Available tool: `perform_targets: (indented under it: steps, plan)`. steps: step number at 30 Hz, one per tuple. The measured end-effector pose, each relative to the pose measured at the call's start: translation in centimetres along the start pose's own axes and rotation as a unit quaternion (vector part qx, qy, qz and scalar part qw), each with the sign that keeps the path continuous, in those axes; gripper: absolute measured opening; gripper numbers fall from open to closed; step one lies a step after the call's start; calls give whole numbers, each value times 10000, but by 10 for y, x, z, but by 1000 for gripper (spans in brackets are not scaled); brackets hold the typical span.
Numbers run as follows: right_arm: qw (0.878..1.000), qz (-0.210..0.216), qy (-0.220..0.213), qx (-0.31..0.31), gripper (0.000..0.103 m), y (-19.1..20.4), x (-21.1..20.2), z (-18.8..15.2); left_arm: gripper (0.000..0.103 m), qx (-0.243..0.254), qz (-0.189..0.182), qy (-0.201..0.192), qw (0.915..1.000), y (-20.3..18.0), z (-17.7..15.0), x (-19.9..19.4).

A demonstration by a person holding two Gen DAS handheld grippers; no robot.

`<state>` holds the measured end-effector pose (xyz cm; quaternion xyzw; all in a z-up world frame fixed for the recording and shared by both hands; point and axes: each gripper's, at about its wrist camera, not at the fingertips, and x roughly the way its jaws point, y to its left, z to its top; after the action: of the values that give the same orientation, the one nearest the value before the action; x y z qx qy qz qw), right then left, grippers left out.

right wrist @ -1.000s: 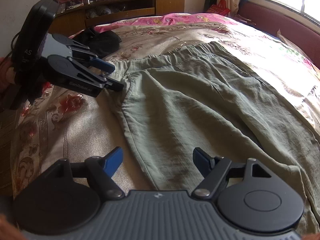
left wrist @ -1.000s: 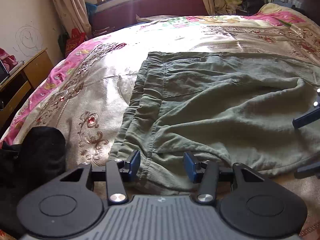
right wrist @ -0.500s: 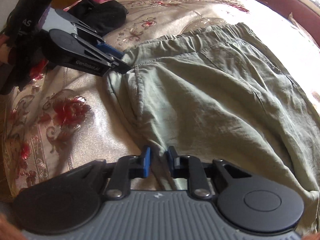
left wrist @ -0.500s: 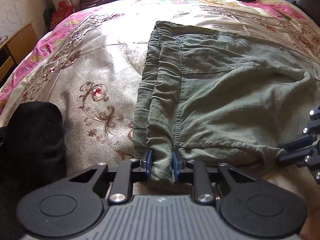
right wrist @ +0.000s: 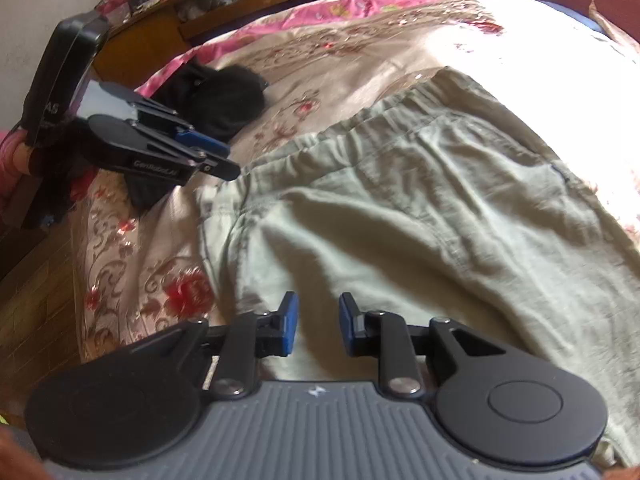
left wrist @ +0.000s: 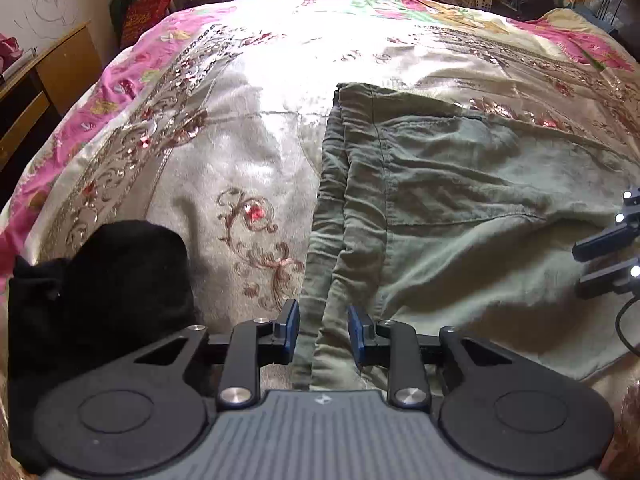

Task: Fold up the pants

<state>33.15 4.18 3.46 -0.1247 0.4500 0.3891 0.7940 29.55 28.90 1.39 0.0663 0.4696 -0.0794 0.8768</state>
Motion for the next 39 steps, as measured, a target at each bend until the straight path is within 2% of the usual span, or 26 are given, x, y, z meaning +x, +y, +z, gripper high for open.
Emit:
perform_targets:
  steps: [2,5,7,11,15,19,22,25,30,34,36,37,38,39]
  plan:
    - [9990,-399,-148,-168,46,-30,-6,15,45,165,2,-257,9995,2,25,2]
    - [9954,-876,-40,-398,53,-76,6,34,50,425,-304,-515,9973,-1,66,24]
    - [9923,-1143,99,-469,54,-108,22,42,53,742,-514,-669,9937,-8,96,49]
    - [9869,-1438,345,-647,54,-150,46,50,56,1359,-555,-757,9863,-17,143,97]
    - [9846,-1420,679,-756,54,-176,64,52,64,1474,-939,-645,9825,-14,177,126]
    - [9865,-1124,970,-694,54,-188,71,48,67,1554,-1158,-436,9801,-18,193,151]
    - [9862,-968,1199,-604,54,-196,79,45,67,1779,-1168,-317,9766,-22,197,164]
    - [9875,-914,1161,-542,54,-202,78,45,66,1986,-1032,-147,9745,-24,195,174]
    - [9886,-1022,978,-509,54,-209,64,46,60,2071,-1075,-119,9723,-24,193,168]
    - [9851,-945,1371,-435,54,-223,78,43,52,2155,-1139,-18,9698,-27,194,171]
    - [9858,-891,1349,-447,52,-222,78,42,49,2214,-1105,14,9689,-29,194,172]
    - [9861,-889,1337,-420,38,-222,77,41,44,2256,-1073,40,9683,-30,194,173]
    - [9861,-938,1337,-317,17,-222,76,42,40,2292,-1057,54,9676,-31,194,173]
    - [9858,-970,1352,-213,10,-222,75,42,39,2320,-1045,47,9671,-32,193,173]
